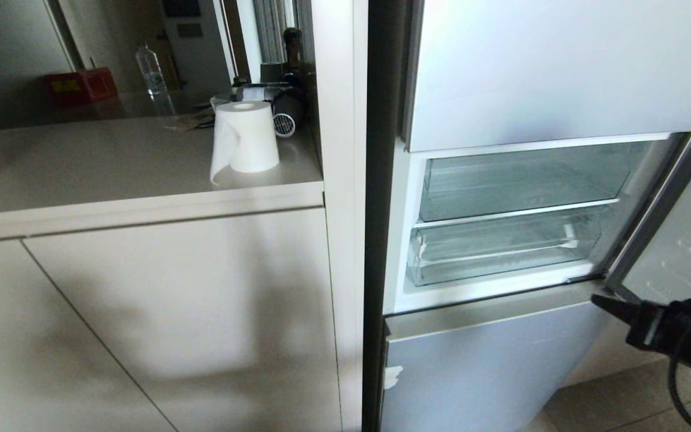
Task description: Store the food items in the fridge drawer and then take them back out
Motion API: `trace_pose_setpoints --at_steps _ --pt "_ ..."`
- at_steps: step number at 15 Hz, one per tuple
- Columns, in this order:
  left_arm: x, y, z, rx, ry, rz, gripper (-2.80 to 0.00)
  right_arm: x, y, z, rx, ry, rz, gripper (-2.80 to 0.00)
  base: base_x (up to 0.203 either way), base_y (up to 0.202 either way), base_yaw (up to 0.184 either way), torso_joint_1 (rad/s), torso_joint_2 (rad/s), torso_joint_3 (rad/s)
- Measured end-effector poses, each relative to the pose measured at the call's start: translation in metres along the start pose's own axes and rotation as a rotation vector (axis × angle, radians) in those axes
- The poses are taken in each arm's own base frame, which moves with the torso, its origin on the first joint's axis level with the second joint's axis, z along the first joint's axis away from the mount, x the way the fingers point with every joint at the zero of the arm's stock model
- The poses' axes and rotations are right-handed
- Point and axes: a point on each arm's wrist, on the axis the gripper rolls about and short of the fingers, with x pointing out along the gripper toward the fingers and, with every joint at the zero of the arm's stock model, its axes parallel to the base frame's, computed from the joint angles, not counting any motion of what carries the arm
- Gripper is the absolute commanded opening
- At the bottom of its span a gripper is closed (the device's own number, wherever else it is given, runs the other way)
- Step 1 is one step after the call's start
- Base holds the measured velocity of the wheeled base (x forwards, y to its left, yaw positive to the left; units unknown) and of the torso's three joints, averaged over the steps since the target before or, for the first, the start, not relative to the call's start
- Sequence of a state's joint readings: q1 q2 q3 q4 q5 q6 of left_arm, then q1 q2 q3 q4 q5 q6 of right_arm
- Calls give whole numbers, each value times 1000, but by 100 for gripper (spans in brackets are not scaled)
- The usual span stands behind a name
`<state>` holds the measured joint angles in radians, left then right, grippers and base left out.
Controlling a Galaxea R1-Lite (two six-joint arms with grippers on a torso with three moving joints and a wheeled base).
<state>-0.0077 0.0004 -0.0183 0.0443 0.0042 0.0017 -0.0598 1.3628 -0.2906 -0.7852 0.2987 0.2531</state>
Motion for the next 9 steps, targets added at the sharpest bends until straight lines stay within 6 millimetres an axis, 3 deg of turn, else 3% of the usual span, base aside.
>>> trace_pose_setpoints --at_steps 2,4,9 --pt "0 0 0 0 0 0 -280 -32 4 -8 -27 2 -64 -280 0 0 0 0 0 0" --pt "0 0 0 0 0 0 -280 -50 7 -12 -53 -7 -85 -280 0 0 0 0 0 0" --pt "0 0 0 0 0 0 -280 -72 15 -10 -120 -93 -77 -280 0 0 0 0 0 0"
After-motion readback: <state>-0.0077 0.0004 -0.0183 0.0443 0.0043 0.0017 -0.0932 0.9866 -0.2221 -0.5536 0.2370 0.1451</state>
